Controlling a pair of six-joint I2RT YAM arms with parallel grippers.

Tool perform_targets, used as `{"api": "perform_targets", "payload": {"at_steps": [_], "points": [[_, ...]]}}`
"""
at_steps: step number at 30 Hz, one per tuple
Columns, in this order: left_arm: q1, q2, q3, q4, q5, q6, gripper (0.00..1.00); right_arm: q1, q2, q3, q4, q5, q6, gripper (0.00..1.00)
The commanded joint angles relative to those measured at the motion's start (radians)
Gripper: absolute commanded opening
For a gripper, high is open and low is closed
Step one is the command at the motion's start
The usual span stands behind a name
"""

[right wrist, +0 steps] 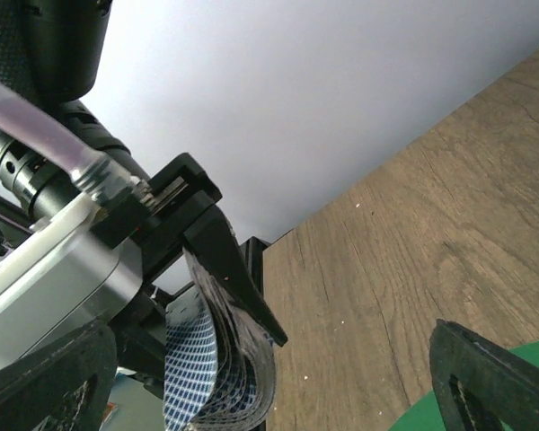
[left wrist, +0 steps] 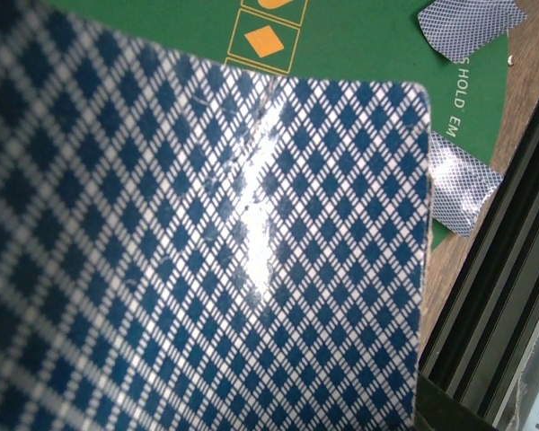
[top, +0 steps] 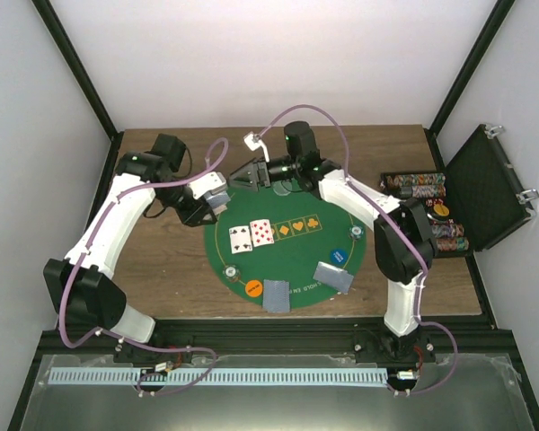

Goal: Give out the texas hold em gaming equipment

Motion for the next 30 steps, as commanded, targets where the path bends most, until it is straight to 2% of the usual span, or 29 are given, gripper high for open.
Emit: {"api": "perform_targets", "payload": {"at_steps": [1,6,11,14,23,30], "points": [[-0.009,0.002,0.027,0.019,0.021,0.002,0.42,0.037,0.048,0.074,-0.009,-0.014,0.015,0.95],[-0.009,0.008,0.032,0.029,0.015,-0.011,0.42,0.062,0.076,0.096,-0.028,-0.022,-0.001,0.95],[-0.010,0.010,0.030,0.042,0.011,-0.018,0.41,0.063,0.077,0.071,0.035,-0.049,0.057,0.95],[-0.010,0.014,0.032,0.043,0.006,-0.021,0.41,0.063,0.078,0.072,-0.004,-0.013,0.035,0.92],[-0.009,0.010,0.025,0.049,-0.006,-0.017,0.41,0.057,0.042,0.079,-0.186,0.139,-0.084,0.66],[-0.008,0.013,0.021,0.052,-0.018,-0.019,0.41,0.045,0.002,0.080,-0.243,0.184,-0.133,0.53]]}}
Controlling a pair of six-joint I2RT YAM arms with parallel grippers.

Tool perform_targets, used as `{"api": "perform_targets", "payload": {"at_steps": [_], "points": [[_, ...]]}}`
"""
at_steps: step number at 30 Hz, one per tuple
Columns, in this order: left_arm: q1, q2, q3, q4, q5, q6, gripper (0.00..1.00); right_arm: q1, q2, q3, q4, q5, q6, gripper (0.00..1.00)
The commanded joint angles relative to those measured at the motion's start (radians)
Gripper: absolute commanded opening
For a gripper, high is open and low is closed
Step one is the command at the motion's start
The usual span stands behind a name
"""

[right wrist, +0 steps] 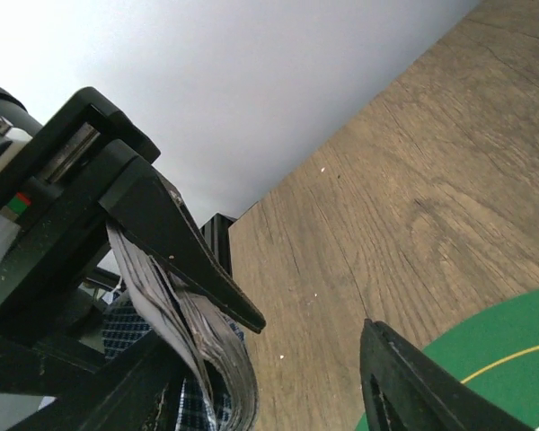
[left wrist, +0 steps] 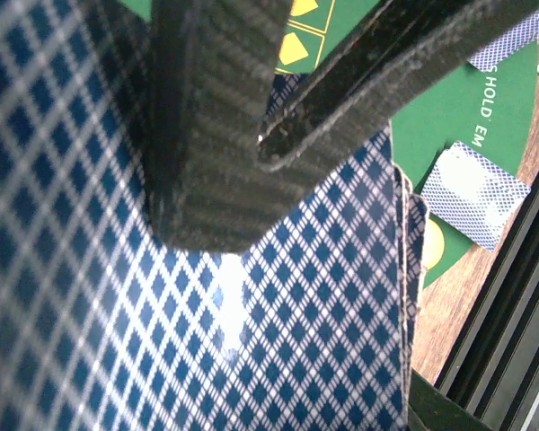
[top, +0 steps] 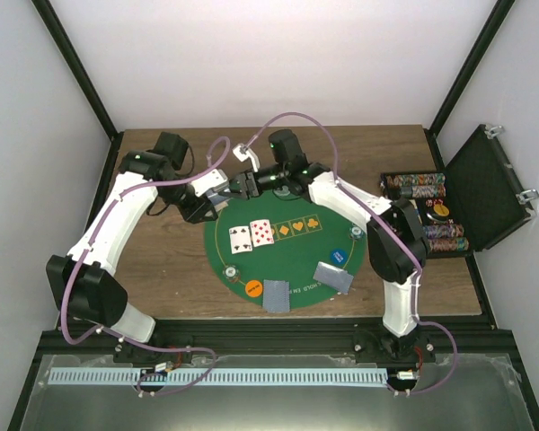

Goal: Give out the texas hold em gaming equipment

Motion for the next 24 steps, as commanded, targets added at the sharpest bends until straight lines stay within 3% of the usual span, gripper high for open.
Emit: {"api": "perform_targets", "payload": {"at_steps": [1,13,18,24], "points": [[-0.002,-0.006,0.012,0.014,0.012,0.006,0.41,-0.009,-0.049,0.031,-0.078,0.061,-0.058,0.49],[-0.002,-0.009,0.001,0.019,0.004,0.006,0.41,-0.010,-0.084,0.068,-0.155,0.084,-0.114,0.24],[-0.002,-0.010,-0.003,0.020,0.001,0.006,0.41,-0.012,-0.091,0.085,-0.194,0.101,-0.133,0.06],[-0.001,-0.009,-0.013,0.025,-0.008,0.003,0.41,-0.026,-0.113,0.095,-0.236,0.117,-0.157,0.01]]}}
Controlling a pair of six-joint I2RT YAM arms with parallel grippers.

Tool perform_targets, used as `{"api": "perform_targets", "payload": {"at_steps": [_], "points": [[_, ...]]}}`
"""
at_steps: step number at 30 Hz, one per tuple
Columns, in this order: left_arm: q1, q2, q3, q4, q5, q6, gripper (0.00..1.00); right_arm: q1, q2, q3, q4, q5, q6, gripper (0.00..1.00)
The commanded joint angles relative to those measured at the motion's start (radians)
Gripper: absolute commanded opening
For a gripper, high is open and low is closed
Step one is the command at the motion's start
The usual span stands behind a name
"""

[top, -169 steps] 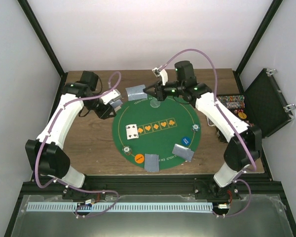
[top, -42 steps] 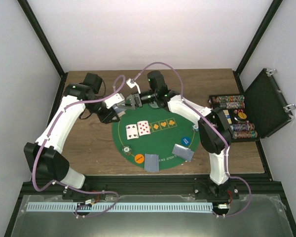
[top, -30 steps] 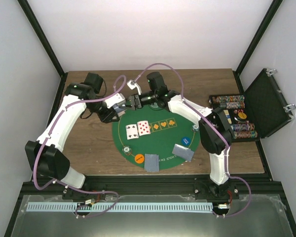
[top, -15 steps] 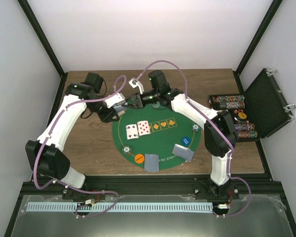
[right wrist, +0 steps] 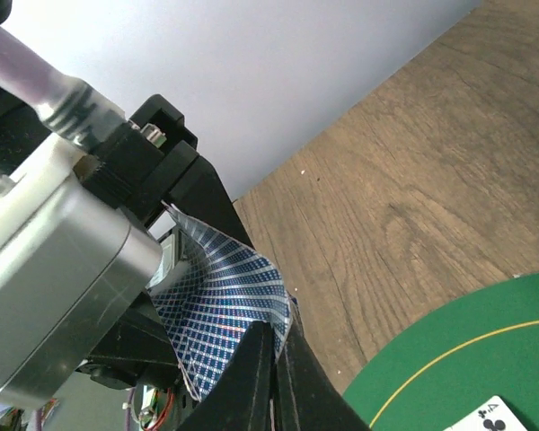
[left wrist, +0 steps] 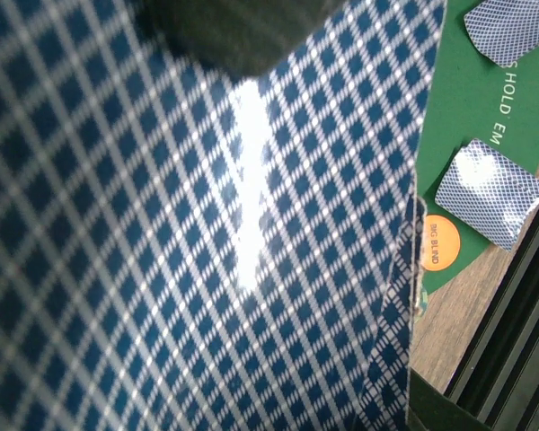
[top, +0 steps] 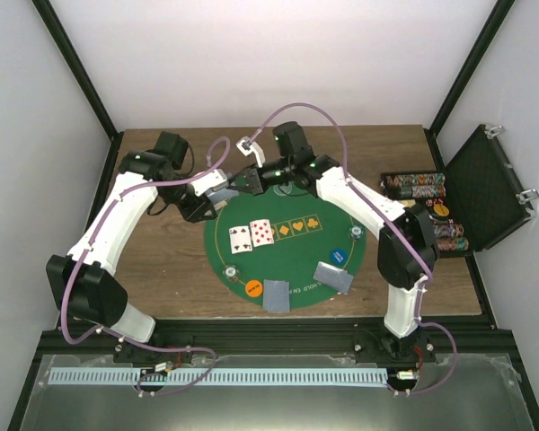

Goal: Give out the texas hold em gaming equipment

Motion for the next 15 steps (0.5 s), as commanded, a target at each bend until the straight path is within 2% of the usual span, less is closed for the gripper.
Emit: {"api": "perform_targets", "payload": {"at_steps": [1,11,15], "points": [[-0.001,-0.010,-0.012,0.009,0.017,0.004,0.41,-0.022,-0.046,0.046,-0.064,0.046,-0.038,0.01],[0.021,-0.008,-0.016,0.020,0.013,-0.011,0.41,-0.096,-0.155,0.031,-0.139,0.082,-0.111,0.01],[0.039,-0.009,-0.014,0.027,0.010,-0.022,0.41,-0.129,-0.210,0.020,-0.189,0.161,-0.170,0.01]]}}
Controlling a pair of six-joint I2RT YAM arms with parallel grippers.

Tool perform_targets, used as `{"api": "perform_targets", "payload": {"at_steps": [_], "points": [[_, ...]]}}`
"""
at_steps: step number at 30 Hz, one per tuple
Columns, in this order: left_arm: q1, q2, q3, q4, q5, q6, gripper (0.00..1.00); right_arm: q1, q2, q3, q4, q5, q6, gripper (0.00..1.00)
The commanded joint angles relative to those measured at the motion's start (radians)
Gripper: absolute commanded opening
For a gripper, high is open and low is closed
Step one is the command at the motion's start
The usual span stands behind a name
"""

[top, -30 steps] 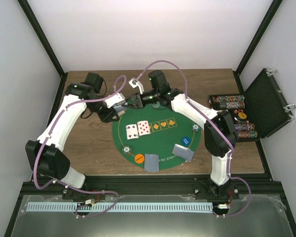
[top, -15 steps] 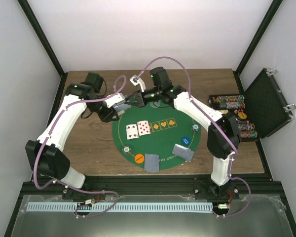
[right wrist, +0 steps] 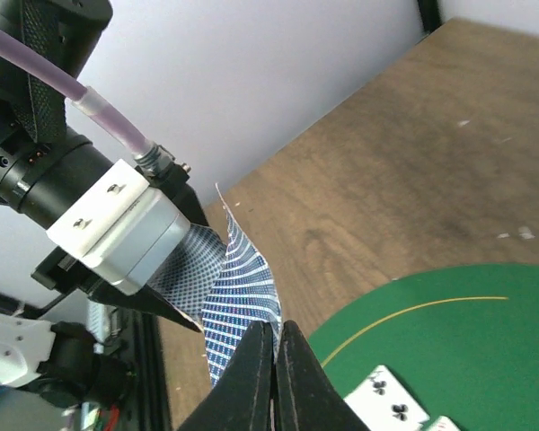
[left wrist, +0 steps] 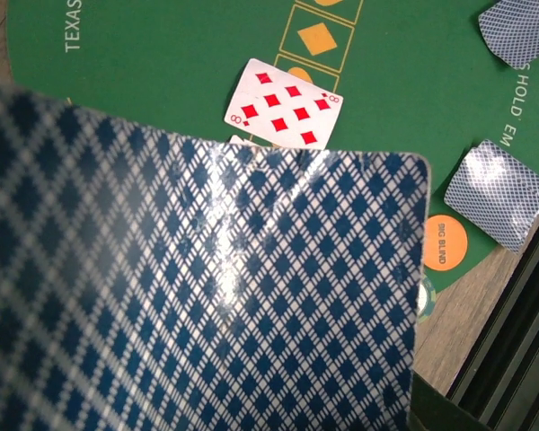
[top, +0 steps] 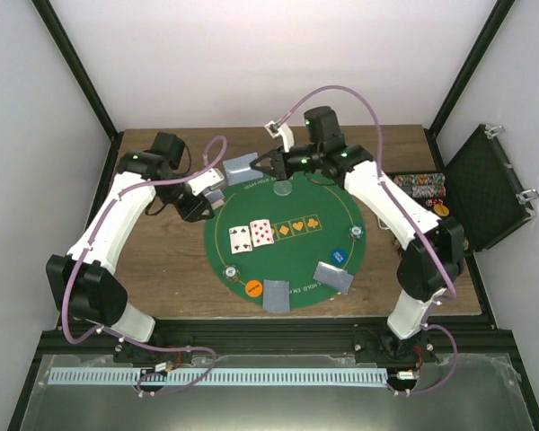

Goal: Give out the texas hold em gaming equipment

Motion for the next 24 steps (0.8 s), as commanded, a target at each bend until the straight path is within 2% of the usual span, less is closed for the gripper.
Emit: {"api": "perform_targets", "payload": {"at_steps": [1,3,7,10,13,18,24], "points": [[0.025,-0.008,0.000,0.021,0.007,-0.020,0.41,-0.032,-0.099,0.007,-0.074,0.128,-0.101,0.01],[0.040,-0.010,0.001,0.027,0.008,-0.029,0.40,-0.031,-0.149,-0.047,-0.063,0.267,-0.178,0.01],[0.059,-0.011,0.000,0.035,0.012,-0.035,0.41,0.019,-0.228,-0.288,0.056,0.701,-0.522,0.01],[0.062,-0.012,0.000,0.036,0.017,-0.036,0.41,0.086,-0.225,-0.453,0.195,0.917,-0.751,0.01],[0.064,-0.011,0.002,0.034,0.023,-0.035,0.41,0.121,-0.206,-0.585,0.374,0.997,-0.898,0.01],[0.064,-0.013,0.007,0.029,0.027,-0.034,0.41,0.166,-0.119,-0.701,0.522,1.073,-1.030,0.01],[0.065,-0.006,0.014,0.024,0.031,-0.031,0.41,0.232,-0.030,-0.798,0.537,1.112,-1.166,0.01]]}}
